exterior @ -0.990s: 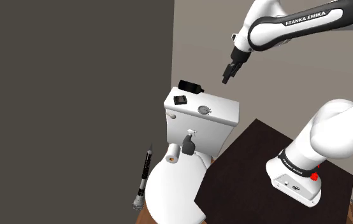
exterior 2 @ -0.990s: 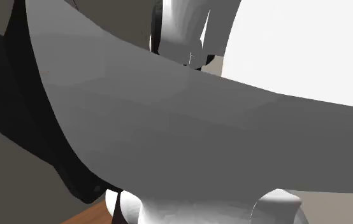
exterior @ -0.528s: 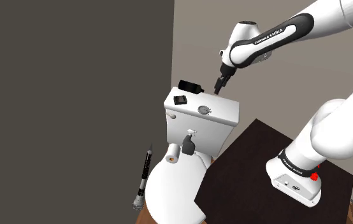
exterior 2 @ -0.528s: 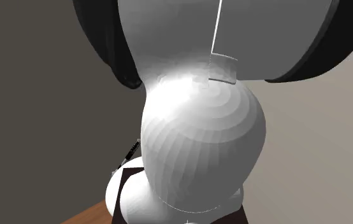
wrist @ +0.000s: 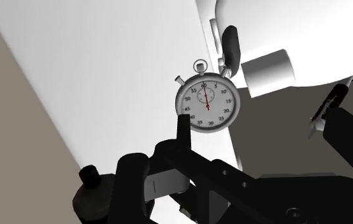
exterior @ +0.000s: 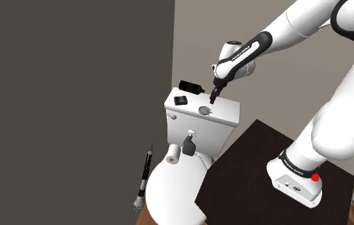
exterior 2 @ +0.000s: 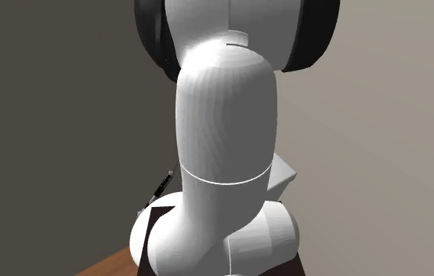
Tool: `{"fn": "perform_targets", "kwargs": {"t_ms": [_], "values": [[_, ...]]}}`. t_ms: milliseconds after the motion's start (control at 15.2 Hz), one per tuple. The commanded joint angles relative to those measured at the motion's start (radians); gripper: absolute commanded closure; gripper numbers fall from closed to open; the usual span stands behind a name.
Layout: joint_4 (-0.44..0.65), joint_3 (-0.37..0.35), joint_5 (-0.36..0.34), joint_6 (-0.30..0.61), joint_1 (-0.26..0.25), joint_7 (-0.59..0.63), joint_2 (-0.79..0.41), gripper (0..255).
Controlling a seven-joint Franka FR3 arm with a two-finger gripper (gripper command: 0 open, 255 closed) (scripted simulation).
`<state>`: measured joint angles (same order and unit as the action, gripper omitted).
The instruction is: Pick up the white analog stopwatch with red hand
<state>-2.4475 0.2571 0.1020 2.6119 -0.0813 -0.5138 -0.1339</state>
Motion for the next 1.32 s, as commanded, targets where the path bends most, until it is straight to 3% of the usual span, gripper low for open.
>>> {"fn": "perform_targets", "kwargs": {"t_ms": [0, 330, 990, 1056, 1254], "values": [[0.041, -0.013, 0.040, 0.044, 0.010, -0.049, -0.098, 0], [0.149, -0.059, 0.091, 0.117, 0.056, -0.132, -0.305, 0], [0.186, -0.101, 0.126, 0.195, 0.090, -0.161, -0.421, 0], [0.186, -0.101, 0.126, 0.195, 0.091, -0.162, -0.421, 255], [0.187, -0.101, 0.126, 0.196, 0.091, -0.162, -0.422, 255]]}}
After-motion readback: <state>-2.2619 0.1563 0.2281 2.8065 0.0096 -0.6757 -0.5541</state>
